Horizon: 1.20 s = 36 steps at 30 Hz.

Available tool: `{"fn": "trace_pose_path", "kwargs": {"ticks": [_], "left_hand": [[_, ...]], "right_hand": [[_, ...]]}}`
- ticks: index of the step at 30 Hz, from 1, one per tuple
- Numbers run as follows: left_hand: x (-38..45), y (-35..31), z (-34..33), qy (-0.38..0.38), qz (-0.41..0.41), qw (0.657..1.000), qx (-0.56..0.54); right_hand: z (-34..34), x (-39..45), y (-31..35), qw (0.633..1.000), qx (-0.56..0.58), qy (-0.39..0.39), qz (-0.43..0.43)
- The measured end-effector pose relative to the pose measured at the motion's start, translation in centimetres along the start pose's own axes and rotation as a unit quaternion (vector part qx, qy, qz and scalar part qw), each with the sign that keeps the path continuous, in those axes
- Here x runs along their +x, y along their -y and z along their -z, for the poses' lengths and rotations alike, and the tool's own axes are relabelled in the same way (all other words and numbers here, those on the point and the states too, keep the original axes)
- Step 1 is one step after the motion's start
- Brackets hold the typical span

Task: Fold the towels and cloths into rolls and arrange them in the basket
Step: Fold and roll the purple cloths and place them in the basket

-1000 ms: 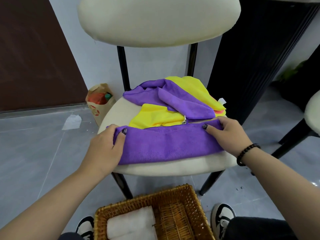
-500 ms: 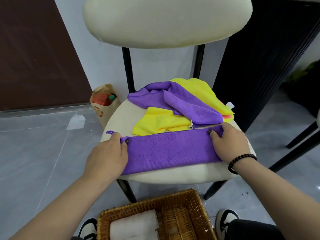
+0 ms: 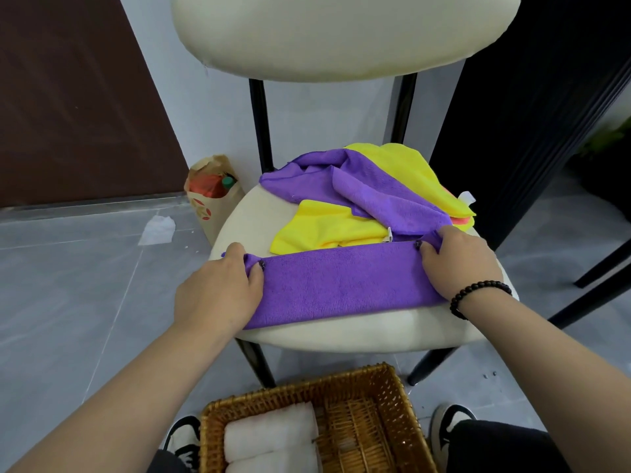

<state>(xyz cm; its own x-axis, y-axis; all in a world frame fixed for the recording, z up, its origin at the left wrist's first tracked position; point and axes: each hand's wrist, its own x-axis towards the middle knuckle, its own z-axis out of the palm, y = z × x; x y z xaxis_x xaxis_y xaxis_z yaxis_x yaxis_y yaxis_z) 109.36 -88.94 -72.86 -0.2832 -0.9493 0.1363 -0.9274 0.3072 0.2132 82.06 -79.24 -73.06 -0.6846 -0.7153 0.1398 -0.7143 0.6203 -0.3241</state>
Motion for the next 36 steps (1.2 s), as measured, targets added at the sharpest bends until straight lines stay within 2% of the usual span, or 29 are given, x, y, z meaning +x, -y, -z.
{"fn": "trace_pose_path", "kwargs": {"ticks": [5,9,15,17,19,21,23,25,27,29,30,36], "left_hand": [[0.4,0.9,-0.2,0.008,0.006,1.0,-0.001],[1.1,1.5,-0.3,0.045,0.044,0.997,-0.041],[1.4,1.4,0.5,0.075,0.074,0.994,-0.027],[0.8,0.8,1.2,0.013,0.044,0.999,0.006],[0.1,0.0,1.8,-0.097,-0.033,0.995,-0.009],[-0.7,-1.3,1.9,-0.156,-0.131,0.977,-0.06],[-1.4,-2.6,0.9,-0.149,-0.209,0.963,-0.081],[-1.8,-3.5,-1.0,-0.102,-0.255,0.96,-0.05],[-2.0,-3.6,-2.5,-0.034,-0.257,0.966,-0.014],[-2.0,-3.3,-3.1,0.002,-0.24,0.971,0.015],[-2.0,-3.1,-3.2,0.015,-0.235,0.971,0.025],[-1.7,-1.4,-2.9,0.034,-0.197,0.979,0.05]], "right_hand": [[1.0,0.0,-0.4,0.999,-0.029,0.008,-0.029],[1.3,-0.1,-0.3,0.999,-0.029,0.008,-0.043],[1.3,-0.1,-0.2,0.998,-0.021,0.013,-0.055],[1.5,-0.4,0.1,0.998,-0.034,0.008,-0.049],[1.8,-0.7,0.5,0.997,-0.064,-0.034,-0.018],[1.7,-0.8,1.1,0.984,-0.077,-0.138,0.078],[1.3,-1.5,2.4,0.958,-0.026,-0.193,0.211],[0.2,-2.9,4.3,0.932,0.035,-0.145,0.332],[-1.5,-4.5,5.6,0.917,0.051,-0.037,0.393],[-3.0,-5.6,5.7,0.918,0.022,0.048,0.394],[-3.3,-5.6,5.5,0.921,-0.002,0.066,0.384],[-1.9,-4.1,2.8,0.938,-0.098,0.124,0.308]]}}
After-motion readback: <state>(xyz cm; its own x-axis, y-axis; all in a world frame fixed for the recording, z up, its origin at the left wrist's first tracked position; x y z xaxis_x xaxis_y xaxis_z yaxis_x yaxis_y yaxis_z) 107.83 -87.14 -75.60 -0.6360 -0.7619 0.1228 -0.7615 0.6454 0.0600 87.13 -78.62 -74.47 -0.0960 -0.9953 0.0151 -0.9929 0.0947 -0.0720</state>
